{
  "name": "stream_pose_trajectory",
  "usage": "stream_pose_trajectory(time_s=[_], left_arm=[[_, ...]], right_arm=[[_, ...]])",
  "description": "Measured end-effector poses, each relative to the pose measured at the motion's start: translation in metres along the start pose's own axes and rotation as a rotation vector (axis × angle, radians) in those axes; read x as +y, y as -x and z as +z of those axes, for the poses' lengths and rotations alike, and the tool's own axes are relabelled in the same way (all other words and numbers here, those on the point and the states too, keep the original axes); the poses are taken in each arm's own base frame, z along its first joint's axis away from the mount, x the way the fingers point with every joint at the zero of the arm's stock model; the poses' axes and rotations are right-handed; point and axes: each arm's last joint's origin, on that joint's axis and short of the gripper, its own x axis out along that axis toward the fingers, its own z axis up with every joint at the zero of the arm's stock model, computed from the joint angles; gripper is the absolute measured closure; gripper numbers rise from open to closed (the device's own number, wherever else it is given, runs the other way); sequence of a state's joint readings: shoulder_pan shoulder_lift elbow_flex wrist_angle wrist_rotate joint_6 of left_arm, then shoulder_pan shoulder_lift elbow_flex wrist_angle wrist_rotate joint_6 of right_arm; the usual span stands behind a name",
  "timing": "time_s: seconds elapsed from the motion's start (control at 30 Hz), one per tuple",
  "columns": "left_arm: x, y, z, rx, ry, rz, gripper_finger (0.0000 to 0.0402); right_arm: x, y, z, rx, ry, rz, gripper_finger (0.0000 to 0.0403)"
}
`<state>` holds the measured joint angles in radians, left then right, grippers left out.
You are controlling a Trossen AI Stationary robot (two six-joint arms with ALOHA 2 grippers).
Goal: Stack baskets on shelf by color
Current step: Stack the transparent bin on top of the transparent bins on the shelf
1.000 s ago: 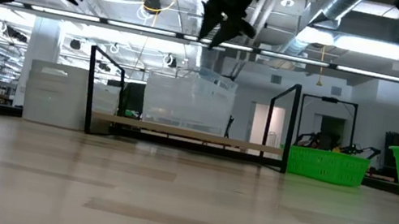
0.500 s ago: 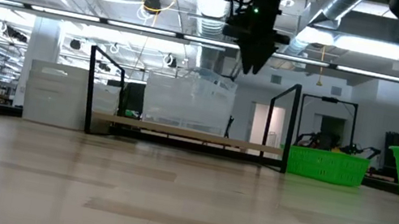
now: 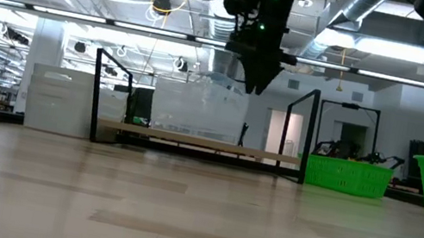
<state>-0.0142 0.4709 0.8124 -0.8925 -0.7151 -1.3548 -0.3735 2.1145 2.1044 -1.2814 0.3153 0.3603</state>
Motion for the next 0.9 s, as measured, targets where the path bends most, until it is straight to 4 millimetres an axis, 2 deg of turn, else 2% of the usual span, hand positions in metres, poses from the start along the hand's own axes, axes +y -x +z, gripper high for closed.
stream_pose_trajectory(time_s=[0.2,0.37,0.57,0.67,0.8,0.9], left_arm=[[0.0,-0.001,0.001,-0.012,-0.002,0.009,0.0274],[0.001,-0.001,0.001,-0.009,-0.005,0.012,0.0274],[0.004,-0.001,0.0,-0.004,-0.026,0.036,0.0274],[0.007,-0.001,-0.001,0.003,-0.047,0.074,0.0274],[0.008,-0.005,-0.005,0.022,-0.074,0.121,0.0274],[0.007,-0.009,-0.009,0.048,-0.098,0.148,0.0274]], right_arm=[[0.025,0.006,0.007,-0.096,-0.001,0.215,0.0237],[0.042,0.014,0.015,-0.215,-0.003,0.314,0.0239],[0.048,0.019,0.02,-0.254,0.029,0.464,0.024],[0.054,0.023,0.017,-0.297,0.129,0.417,0.024],[0.053,0.041,0.012,-0.366,0.345,0.277,0.024],[0.048,0.034,0.004,-0.286,0.425,0.122,0.024]])
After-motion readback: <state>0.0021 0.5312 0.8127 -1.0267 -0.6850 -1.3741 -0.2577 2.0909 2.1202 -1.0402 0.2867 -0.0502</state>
